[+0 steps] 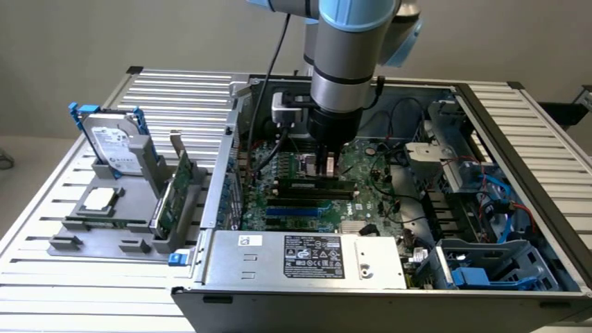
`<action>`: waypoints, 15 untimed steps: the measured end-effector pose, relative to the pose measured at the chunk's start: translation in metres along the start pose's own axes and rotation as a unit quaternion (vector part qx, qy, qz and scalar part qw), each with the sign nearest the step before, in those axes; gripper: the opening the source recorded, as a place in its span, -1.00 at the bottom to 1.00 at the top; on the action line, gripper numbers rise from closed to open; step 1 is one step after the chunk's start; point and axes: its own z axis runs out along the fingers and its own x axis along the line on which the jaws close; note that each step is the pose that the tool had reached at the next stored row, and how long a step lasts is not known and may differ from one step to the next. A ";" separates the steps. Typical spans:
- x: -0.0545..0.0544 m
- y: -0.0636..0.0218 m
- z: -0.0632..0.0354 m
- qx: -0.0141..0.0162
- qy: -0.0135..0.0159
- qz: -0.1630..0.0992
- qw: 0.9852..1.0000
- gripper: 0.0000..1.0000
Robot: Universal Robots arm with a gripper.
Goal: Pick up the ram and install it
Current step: 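Insert the ram into the slot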
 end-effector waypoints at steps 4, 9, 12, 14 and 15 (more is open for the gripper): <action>0.000 0.0006 0.0002 0.000 0.000 -0.002 1.000 -0.73; 0.001 0.0009 0.0013 0.000 0.000 -0.007 1.000 -0.73; 0.001 0.0009 0.0022 0.000 0.000 -0.008 1.000 -0.73; 0.001 0.0009 0.0030 0.000 0.000 -0.008 1.000 -0.73; 0.001 0.0008 0.0033 0.000 0.000 -0.008 1.000 -0.73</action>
